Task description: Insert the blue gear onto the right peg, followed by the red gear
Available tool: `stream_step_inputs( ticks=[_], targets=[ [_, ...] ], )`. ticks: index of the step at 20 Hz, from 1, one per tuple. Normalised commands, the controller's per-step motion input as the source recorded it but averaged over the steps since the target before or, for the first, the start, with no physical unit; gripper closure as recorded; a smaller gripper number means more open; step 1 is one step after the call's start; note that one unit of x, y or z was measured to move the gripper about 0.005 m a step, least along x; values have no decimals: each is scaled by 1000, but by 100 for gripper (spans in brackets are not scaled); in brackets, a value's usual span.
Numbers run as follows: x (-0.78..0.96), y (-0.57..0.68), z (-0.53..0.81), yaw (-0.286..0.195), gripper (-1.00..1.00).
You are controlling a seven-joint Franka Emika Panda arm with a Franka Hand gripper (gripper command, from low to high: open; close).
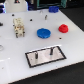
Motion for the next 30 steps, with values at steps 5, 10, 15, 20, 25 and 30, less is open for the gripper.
stream_step_inputs(
  ticks=[5,10,15,20,25,30],
  targets=[
    [-450,347,-370,0,-100],
    [-425,327,-379,0,-100],
    [-313,210,-457,0,-100],
    [-214,31,-478,0,-100],
    [-195,0,-479,0,-100],
    [-209,0,-494,0,-100]
  ],
)
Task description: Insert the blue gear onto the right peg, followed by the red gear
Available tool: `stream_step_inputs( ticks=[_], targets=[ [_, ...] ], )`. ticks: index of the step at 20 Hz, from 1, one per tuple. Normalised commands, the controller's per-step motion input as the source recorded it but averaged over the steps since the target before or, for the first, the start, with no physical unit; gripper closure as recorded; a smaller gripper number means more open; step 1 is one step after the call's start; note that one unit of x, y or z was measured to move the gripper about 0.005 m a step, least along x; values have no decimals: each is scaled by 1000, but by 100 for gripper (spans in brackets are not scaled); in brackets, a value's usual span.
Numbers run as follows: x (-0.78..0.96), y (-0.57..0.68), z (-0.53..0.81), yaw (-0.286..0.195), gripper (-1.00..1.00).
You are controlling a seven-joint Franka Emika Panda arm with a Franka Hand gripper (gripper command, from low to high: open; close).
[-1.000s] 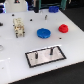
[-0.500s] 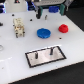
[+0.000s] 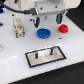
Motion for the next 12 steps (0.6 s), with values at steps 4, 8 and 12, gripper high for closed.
stream_step_inputs(
  ticks=[4,8,12],
  targets=[
    [-169,0,-454,0,-100],
    [-206,0,-387,0,-100],
    [-339,0,-227,0,-100]
  ],
)
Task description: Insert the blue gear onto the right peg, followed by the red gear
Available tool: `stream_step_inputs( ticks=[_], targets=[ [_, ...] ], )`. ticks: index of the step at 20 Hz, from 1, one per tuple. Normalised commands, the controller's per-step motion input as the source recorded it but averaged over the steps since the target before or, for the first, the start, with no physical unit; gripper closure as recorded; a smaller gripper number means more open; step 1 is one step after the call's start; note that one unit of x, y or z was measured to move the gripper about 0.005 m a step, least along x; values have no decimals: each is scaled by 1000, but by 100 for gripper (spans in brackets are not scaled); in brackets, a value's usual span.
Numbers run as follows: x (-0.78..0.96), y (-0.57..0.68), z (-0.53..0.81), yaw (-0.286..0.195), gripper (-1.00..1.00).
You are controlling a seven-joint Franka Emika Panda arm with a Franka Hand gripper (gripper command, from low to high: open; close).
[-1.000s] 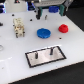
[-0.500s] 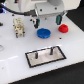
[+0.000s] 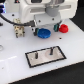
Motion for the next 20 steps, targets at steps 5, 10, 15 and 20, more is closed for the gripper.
stream_step_inputs(
  ticks=[5,10,15,20],
  targets=[
    [-319,0,-235,0,-100],
    [-305,-1,-297,0,100],
    [-287,-4,-120,0,100],
    [-63,25,158,0,100]
  ],
)
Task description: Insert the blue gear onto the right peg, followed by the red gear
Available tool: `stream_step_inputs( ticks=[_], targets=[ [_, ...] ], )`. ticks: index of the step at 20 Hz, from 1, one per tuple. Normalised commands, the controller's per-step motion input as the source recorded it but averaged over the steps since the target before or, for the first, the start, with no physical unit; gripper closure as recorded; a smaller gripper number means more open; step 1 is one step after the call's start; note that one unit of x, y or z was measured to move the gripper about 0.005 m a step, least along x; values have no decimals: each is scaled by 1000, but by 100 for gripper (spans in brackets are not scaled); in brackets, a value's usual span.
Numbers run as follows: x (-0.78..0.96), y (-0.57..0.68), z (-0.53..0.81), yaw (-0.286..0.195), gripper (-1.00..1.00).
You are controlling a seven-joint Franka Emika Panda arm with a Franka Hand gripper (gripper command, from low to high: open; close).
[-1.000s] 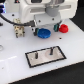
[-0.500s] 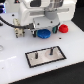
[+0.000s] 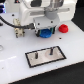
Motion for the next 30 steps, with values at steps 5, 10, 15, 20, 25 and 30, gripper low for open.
stream_step_inputs(
  ticks=[5,10,15,20,25,30],
  targets=[
    [208,41,456,0,100],
    [479,-7,435,0,100],
    [644,-43,406,0,100],
    [730,-29,378,0,100],
    [713,-77,194,0,100],
    [691,-110,148,0,100]
  ],
)
